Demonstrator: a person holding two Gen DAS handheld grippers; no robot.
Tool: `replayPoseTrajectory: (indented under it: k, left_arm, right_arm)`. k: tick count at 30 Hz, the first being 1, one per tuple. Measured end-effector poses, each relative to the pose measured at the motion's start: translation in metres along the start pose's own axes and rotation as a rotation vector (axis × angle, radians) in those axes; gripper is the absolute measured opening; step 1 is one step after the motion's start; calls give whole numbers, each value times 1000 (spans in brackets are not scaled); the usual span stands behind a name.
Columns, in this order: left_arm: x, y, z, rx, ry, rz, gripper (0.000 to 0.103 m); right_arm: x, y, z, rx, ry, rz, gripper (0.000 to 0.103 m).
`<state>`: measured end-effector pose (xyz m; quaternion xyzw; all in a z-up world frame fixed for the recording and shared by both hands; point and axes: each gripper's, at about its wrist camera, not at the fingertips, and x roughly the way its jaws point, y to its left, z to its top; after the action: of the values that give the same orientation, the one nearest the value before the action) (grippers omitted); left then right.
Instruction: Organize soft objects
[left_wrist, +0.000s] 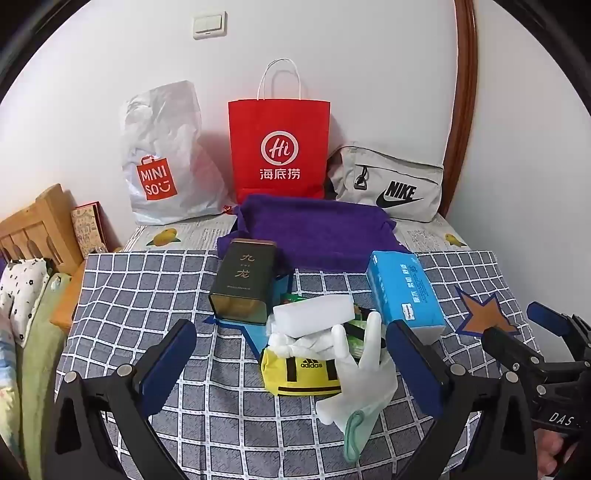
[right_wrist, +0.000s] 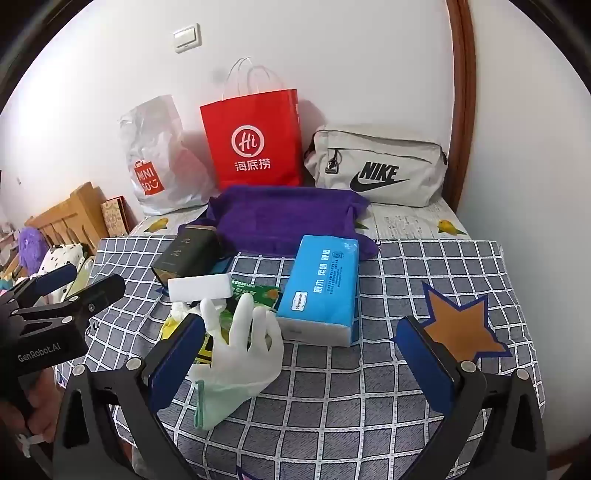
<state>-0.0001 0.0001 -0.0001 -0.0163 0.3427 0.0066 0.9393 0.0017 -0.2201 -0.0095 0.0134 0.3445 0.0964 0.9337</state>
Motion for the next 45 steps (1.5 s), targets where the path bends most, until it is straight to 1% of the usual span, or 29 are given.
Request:
replayPoseTrajectory:
  k: [8, 9, 14, 16, 45]
  left_arm:
    - [-3, -6, -2, 1, 2, 9, 103]
    - [-5, -2, -2, -3, 11, 5, 103]
    - [-7, -12, 0, 3, 16, 13, 103]
    - [-6, 6, -3, -17, 11, -4, 103]
    - [-11, 4, -4, -16, -2, 5, 103]
  right_arm:
    - [-6, 7, -1, 0, 1, 2, 103]
    - [-8, 8, -2, 0, 1, 3, 103]
    - [-7, 8, -1, 10, 4, 19, 103]
    - [-7, 8, -2, 10, 8, 20, 103]
    - [-14, 16, 1, -5, -9, 22, 103]
